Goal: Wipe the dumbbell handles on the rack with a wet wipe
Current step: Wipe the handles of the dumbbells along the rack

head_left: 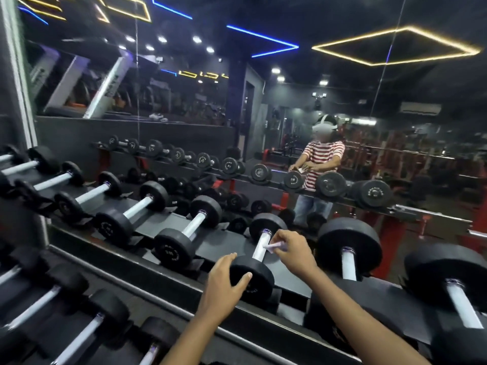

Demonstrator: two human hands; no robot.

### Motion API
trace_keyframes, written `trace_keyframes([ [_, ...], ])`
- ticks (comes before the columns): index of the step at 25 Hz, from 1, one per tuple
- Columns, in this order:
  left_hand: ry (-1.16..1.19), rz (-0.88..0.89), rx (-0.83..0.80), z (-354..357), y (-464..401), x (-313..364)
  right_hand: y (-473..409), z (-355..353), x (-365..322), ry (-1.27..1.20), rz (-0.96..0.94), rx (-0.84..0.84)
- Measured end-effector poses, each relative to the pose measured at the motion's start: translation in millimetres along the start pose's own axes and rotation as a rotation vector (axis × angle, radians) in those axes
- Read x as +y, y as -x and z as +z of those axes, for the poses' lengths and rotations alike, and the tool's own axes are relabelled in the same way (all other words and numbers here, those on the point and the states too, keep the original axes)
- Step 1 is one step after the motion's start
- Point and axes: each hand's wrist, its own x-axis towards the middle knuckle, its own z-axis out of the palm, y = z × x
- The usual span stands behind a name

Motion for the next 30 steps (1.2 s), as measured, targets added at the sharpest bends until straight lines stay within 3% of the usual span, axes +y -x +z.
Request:
trace_keyframes([
  [6, -0.057, -0.003, 0.046, 32.5, -12.8, -7.4, -23.5, 34.8, 19.5, 0.065, -0.177, -0.056],
  [12, -0.067, -0.001, 0.097, 49.4, -19.4, -14.1, -40.8, 46.3, 32.9, 0.025, -0.301, -0.43],
  [15, -0.06, -0.005, 0.12, 52.6, -18.7, -17.0, -52.8, 47.8, 37.9, 0.083, -0.312, -0.418],
  [20, -0.065, -0.027, 0.092, 51.7, -17.7, -16.3, -75.7, 48.6, 56.7, 0.164, -0.115, -0.215],
  [26, -0.053, -0.029, 0.102, 51.6, -17.8, -20.8, -71.9, 51.6, 52.4, 0.115, -0.133, -0.266],
  [30, -0.023, -0.012, 0.115, 52.3, -18.6, -21.9, -52.3, 47.3, 38.9, 0.083, -0.314, -0.475],
])
